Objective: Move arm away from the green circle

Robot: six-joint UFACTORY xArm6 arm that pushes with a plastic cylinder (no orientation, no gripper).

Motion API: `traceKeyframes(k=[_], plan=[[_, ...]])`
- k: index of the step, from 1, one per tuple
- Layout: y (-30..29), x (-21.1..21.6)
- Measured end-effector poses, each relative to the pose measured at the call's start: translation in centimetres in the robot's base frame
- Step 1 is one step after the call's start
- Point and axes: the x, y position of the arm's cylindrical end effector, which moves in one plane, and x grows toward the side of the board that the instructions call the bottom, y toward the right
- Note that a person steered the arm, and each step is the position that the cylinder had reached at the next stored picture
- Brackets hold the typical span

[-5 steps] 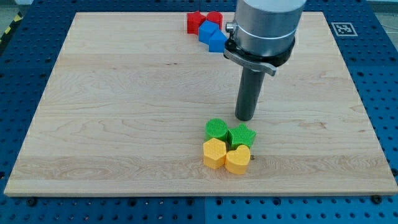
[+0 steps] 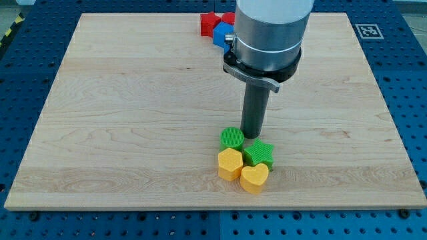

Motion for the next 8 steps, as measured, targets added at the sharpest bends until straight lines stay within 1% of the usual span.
traceKeyframes(k=[2,3,4,5,8], plan=[[0.0,-0.7],[-0.9,-2.4],[-2.0,-2.1],[-2.0,-0.9],[-2.0,-0.5]])
